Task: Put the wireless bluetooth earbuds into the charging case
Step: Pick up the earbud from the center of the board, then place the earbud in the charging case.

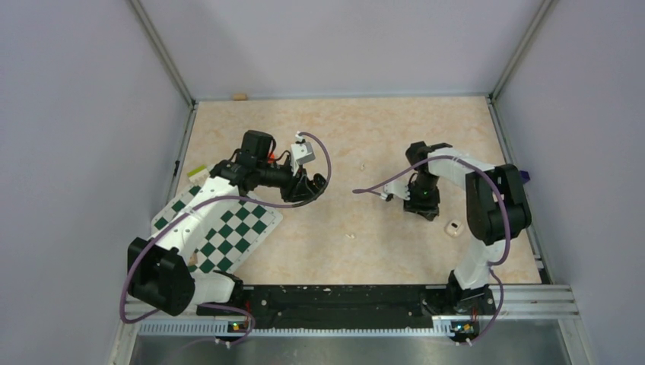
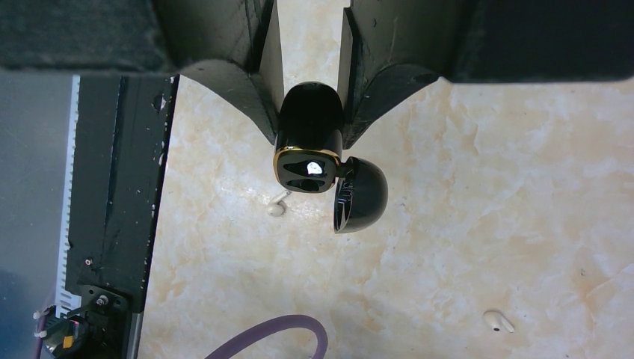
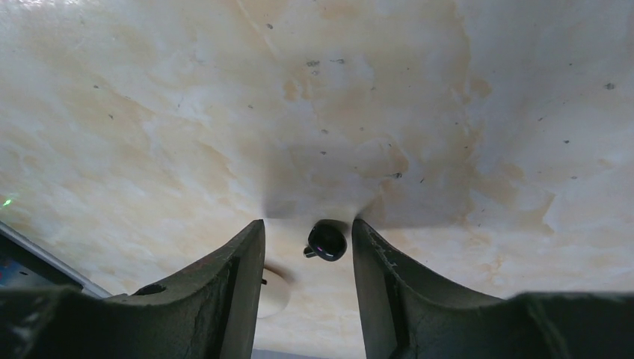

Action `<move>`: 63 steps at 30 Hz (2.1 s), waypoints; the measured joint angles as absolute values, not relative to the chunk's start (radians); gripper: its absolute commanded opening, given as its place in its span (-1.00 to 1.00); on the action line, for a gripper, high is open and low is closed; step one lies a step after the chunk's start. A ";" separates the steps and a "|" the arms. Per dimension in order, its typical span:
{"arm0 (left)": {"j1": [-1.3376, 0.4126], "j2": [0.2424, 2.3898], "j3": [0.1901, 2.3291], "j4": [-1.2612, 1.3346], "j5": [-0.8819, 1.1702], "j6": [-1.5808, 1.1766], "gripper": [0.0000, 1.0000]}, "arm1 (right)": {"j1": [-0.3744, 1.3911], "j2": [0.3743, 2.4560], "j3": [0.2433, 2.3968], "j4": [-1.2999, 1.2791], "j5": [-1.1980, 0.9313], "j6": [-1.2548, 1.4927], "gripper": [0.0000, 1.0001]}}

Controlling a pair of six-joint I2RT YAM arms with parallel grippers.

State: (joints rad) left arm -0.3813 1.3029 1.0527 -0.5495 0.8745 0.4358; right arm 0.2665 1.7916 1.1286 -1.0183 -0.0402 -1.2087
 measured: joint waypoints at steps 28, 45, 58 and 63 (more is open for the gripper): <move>-0.381 1.303 1.052 -0.548 0.878 0.432 -1.00 | 0.267 1.827 1.172 -1.025 0.006 -1.167 -1.00; -0.381 1.333 1.059 -0.389 0.801 0.228 -1.00 | 0.268 1.441 1.251 -0.647 -0.186 -0.777 -1.00; -0.397 1.407 1.259 -0.266 0.839 0.016 -1.00 | 0.317 1.182 1.235 -0.223 -0.375 -0.353 -1.00; -0.412 1.432 1.235 -0.179 0.875 -0.105 -1.00 | 0.366 1.125 1.156 -0.081 -0.428 -0.228 -1.00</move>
